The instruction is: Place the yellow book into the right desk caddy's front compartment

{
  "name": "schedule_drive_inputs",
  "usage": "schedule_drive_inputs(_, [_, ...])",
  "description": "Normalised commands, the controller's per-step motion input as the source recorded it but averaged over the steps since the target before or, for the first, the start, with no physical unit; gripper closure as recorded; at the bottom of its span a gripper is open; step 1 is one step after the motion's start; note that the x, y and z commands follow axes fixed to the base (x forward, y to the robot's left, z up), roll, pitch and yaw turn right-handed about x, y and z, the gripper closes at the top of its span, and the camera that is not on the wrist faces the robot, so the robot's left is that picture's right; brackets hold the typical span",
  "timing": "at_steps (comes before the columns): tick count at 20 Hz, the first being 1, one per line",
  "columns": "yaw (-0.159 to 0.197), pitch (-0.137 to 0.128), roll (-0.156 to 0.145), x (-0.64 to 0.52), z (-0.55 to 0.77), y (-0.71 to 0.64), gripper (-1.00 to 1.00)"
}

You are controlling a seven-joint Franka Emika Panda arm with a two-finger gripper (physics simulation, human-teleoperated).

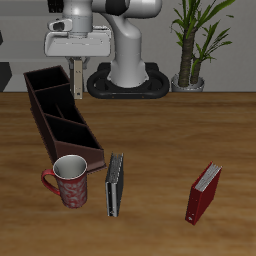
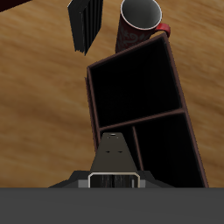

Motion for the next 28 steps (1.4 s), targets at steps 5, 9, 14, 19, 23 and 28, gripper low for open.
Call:
schedule_drive_inputs(5, [-0.015,0.009,-0.027,0.16,-0.05,-0.09,1.00])
schedule_drive_inputs(9, [0.020,0.037,0.022,0.12,-0.28,0.09,1.00])
schedule_drive_inputs(14, [-0.012,0.020,-0.005,0.08,-0.15,0.00,1.00])
schedule_drive_inputs(19, [-0.031,0.006,-0.020,-0.06,-0.05,0.01,1.00])
schedule_drive_inputs(23, [0.021,0.013,-0.008,0.00,-0.07,-0.05,1.00])
schedule_drive_inputs(28, [0.011,0.007,-0.016,-0.02,-0.09,-0.07,1.00])
